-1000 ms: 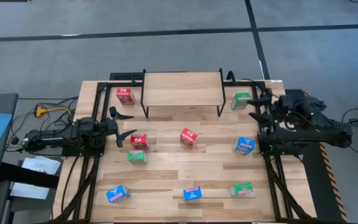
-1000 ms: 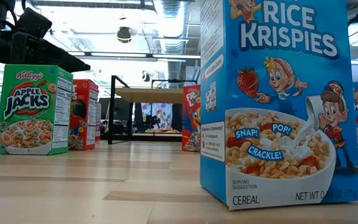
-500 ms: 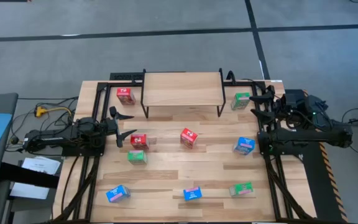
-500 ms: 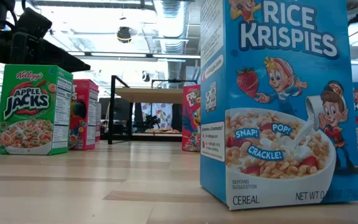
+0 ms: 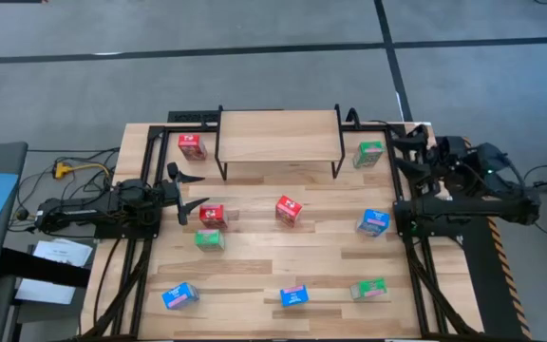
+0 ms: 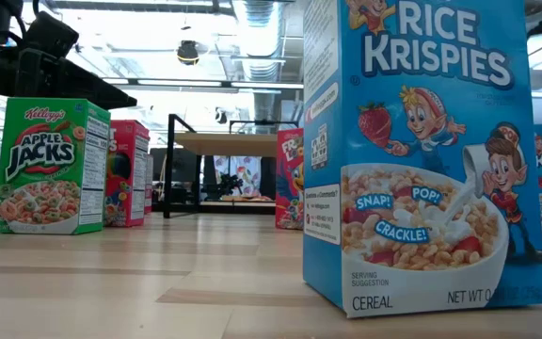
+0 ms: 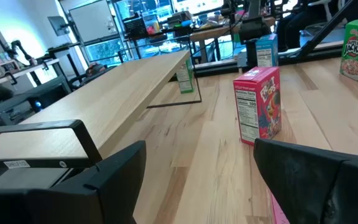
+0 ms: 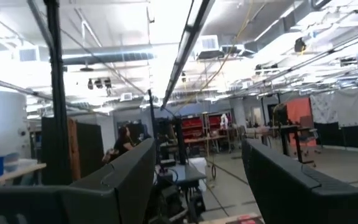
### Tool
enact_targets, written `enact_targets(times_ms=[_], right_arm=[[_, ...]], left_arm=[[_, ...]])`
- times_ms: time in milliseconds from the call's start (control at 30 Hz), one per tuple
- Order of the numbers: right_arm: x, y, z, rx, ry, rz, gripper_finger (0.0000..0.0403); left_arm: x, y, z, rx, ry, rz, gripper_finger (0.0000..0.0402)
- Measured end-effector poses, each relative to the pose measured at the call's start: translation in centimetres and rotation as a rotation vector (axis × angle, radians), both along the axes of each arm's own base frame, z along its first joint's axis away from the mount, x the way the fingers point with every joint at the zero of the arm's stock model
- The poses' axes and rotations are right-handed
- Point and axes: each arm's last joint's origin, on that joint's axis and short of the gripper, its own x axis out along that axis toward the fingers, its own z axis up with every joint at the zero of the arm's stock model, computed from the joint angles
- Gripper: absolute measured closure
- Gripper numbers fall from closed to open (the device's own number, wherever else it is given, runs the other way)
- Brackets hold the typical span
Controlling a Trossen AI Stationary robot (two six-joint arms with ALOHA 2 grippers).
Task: Stack cereal on shelf
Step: Put the middle left red cereal box on the shelf
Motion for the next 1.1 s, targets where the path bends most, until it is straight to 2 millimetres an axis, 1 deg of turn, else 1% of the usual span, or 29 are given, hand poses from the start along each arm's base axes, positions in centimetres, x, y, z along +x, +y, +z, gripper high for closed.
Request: enact_targets(times_ms=[233, 433, 667, 700, 867, 1000, 1100], right_arm=[[0.3, 0.0, 1.7, 0.008, -0.007, 0.001, 0.0137], [1.7, -0.2, 2.4, 0.055, 0.025, 0.02, 0.0137], [3.4, -0.4, 2.4, 0.063, 0.077, 0.02, 0.0137], [3.5, -0.5, 2.5, 0.064, 0.081, 0.019, 0.0137], [4.3, -0.6, 2.4, 0.066, 0.094, 0.019, 0.0137], [4.5, -0.6, 2.6, 0.063, 0.074, 0.019, 0.0137], [4.6, -0.6, 2.6, 0.061, 0.067, 0.02, 0.0137]], left_arm=[[0.0, 0.0, 0.0, 0.0, 0.0, 0.0, 0.0113], [0.0, 0.0, 0.0, 0.0, 0.0, 0.0, 0.0113], [0.0, 0.0, 0.0, 0.008, 0.003, -0.001, 0.0113], [0.0, 0.0, 0.0, -0.018, -0.006, -0.006, 0.0113], [0.1, -0.2, 0.0, -0.307, -0.09, -0.058, 0.0113], [0.0, -0.2, 0.0, -0.39, -0.121, -0.052, 0.0113], [0.1, -0.2, 0.0, -0.486, -0.152, -0.057, 0.0113]])
